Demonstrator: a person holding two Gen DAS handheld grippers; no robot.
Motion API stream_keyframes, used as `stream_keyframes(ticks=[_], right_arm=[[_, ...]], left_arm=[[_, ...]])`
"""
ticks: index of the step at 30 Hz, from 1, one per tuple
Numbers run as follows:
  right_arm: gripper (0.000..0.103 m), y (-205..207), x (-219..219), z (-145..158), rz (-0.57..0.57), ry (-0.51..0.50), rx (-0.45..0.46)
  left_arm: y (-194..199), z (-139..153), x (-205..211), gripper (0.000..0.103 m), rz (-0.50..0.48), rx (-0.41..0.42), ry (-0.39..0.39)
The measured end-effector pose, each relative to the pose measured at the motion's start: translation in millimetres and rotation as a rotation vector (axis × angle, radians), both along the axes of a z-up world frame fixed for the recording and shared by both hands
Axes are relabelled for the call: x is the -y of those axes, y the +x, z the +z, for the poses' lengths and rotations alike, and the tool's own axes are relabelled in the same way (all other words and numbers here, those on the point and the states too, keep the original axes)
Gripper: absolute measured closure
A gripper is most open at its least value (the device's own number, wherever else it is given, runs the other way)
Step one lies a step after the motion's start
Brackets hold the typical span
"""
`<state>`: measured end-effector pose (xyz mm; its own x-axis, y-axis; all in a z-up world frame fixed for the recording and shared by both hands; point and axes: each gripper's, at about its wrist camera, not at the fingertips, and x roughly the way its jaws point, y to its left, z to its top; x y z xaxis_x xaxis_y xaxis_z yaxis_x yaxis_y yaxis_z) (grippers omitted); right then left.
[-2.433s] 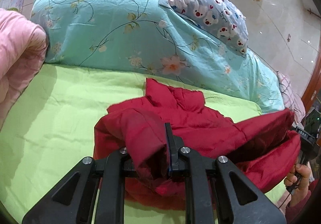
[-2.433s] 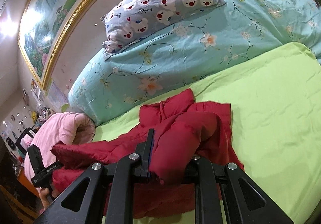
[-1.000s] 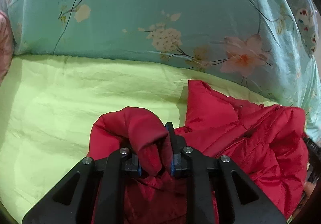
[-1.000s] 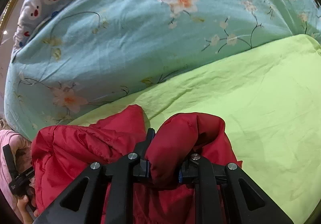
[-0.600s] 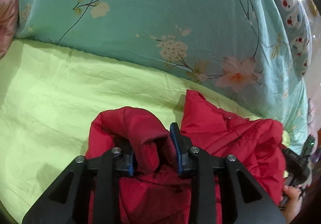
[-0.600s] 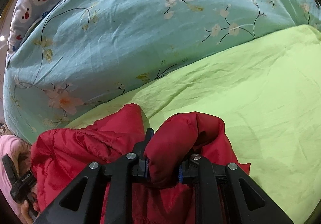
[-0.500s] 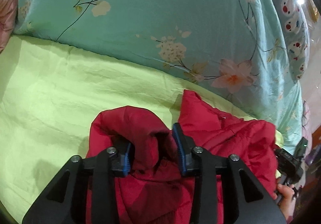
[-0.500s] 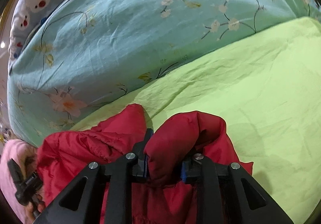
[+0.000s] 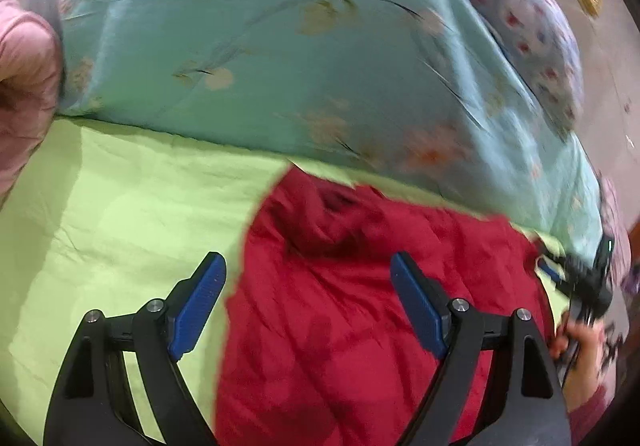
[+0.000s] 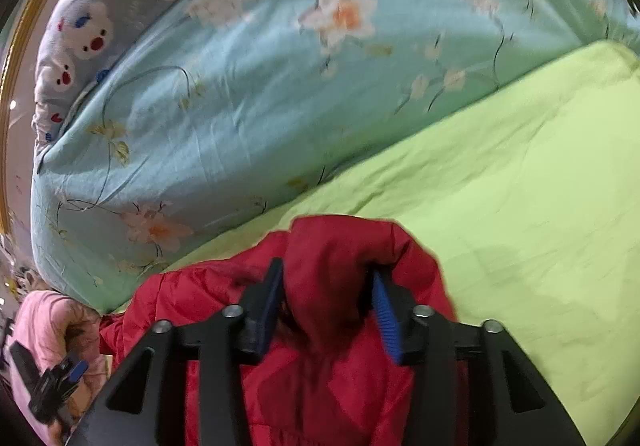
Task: Fold large clothes
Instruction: 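Open both tools and press the folded jacket flat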
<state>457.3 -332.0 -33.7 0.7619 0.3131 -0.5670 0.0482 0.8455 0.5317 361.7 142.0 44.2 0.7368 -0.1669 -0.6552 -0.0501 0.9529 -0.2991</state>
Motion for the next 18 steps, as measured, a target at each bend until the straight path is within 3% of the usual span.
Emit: stream_keyframes(ticks=[3, 8, 12, 15, 18], right_arm=[[0.041, -16, 6, 12, -0.032, -0.038, 0.045], [0.041, -40, 0, 21, 0.035, -0.045, 0.065], [0.041, -66, -38, 25, 0.179, -0.098, 0.111], [0.042, -86, -83, 28, 0.349, -0.201, 0.158], [0.046, -95, -127, 18, 0.501, -0.339, 0.172]], left_arm=[[-11, -5, 25, 0.018, -0.059, -0.008, -0.011], [-29, -13, 71, 0.018, -0.155, -0.022, -0.025], [-37, -18, 100, 0.018, -0.223, -0.030, -0.010], [-36, -25, 120, 0.018, -0.258, -0.040, 0.061], [-23, -37, 124, 0.018, -0.225, -0.067, 0.141]])
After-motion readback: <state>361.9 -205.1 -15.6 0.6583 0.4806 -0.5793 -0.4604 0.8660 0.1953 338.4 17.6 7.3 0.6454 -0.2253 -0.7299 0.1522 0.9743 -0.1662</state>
